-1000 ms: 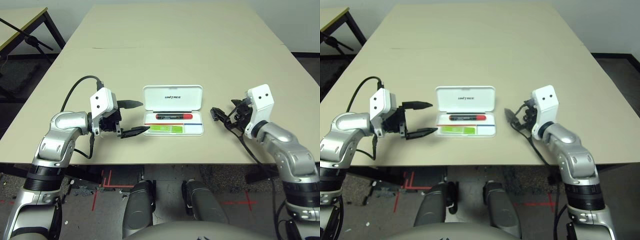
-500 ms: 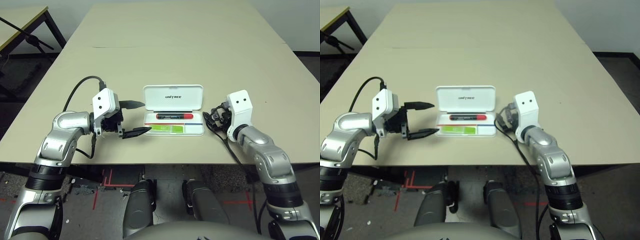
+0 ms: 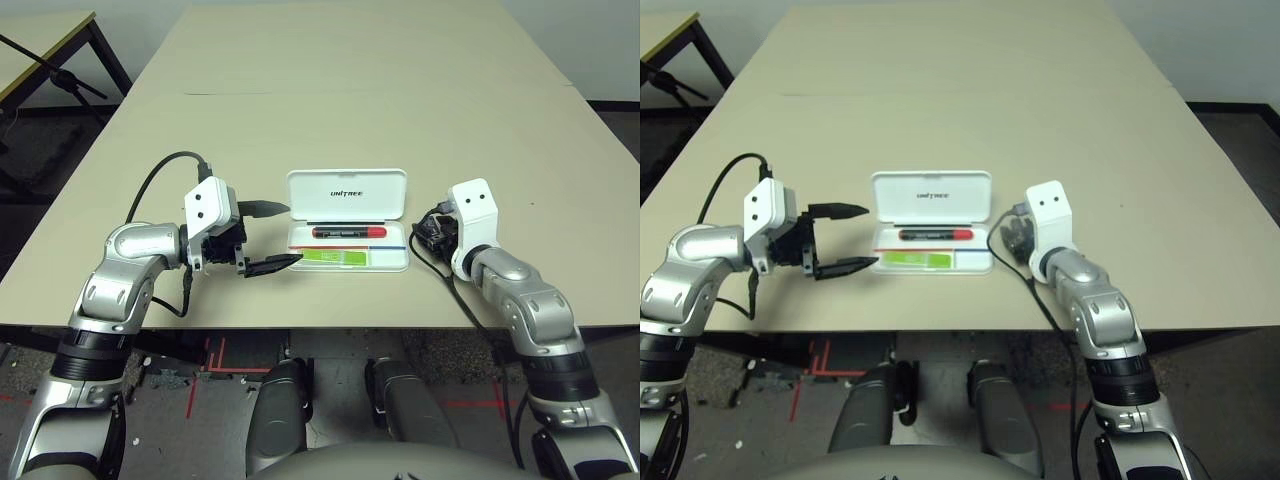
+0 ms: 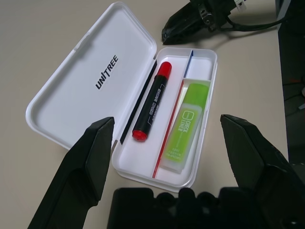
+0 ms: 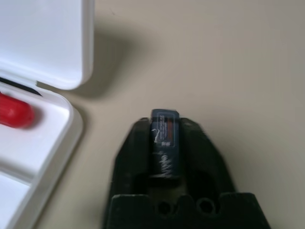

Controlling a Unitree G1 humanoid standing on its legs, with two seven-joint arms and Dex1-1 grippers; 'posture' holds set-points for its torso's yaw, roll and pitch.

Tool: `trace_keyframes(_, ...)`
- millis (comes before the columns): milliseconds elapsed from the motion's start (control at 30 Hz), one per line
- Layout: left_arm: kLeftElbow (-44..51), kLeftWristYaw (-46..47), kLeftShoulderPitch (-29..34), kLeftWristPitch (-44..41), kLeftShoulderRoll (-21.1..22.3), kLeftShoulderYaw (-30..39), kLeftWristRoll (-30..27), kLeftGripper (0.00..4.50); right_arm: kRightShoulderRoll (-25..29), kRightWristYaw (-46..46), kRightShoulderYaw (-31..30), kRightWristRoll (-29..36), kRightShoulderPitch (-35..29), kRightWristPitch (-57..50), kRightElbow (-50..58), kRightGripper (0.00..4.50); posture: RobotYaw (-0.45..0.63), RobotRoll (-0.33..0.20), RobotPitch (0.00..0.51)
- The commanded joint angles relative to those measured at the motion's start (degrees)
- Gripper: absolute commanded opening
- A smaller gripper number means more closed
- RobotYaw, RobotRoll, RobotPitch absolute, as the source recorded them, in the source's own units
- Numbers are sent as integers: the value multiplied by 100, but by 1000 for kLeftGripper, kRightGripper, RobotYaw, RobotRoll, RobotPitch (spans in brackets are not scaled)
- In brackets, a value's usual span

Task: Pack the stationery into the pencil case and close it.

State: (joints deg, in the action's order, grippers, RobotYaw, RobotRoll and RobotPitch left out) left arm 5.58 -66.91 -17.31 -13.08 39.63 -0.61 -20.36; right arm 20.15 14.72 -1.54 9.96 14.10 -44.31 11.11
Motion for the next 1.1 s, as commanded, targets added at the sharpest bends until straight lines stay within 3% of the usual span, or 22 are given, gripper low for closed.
trace_keyframes(33,19,24,56,9,10,-25,-31,4500,287,254,21,-46,-30,-40,-68,353,-47,0,143)
trace_keyframes(367,-110,-11,-70,41,-16,-63,-5,4500,1401,1633,64,330,286,27,-71,353,-47,0,143)
trace_keyframes(633,-100,-16,-77,32,9,-63,-6,4500,2359,4059,-433,708,429,1333,-7,353,-49,0,137)
trace_keyframes(800,-26,-9,-22,46,40,-49,2,4500,2422,4882,-804,570,838,1971,-413,353,-30,0,137)
trace_keyframes(1100,240,14,122,-71,92,-12,-65,4500,2043,5459,-1410,193,1402,2706,-1137,353,-2,0,138)
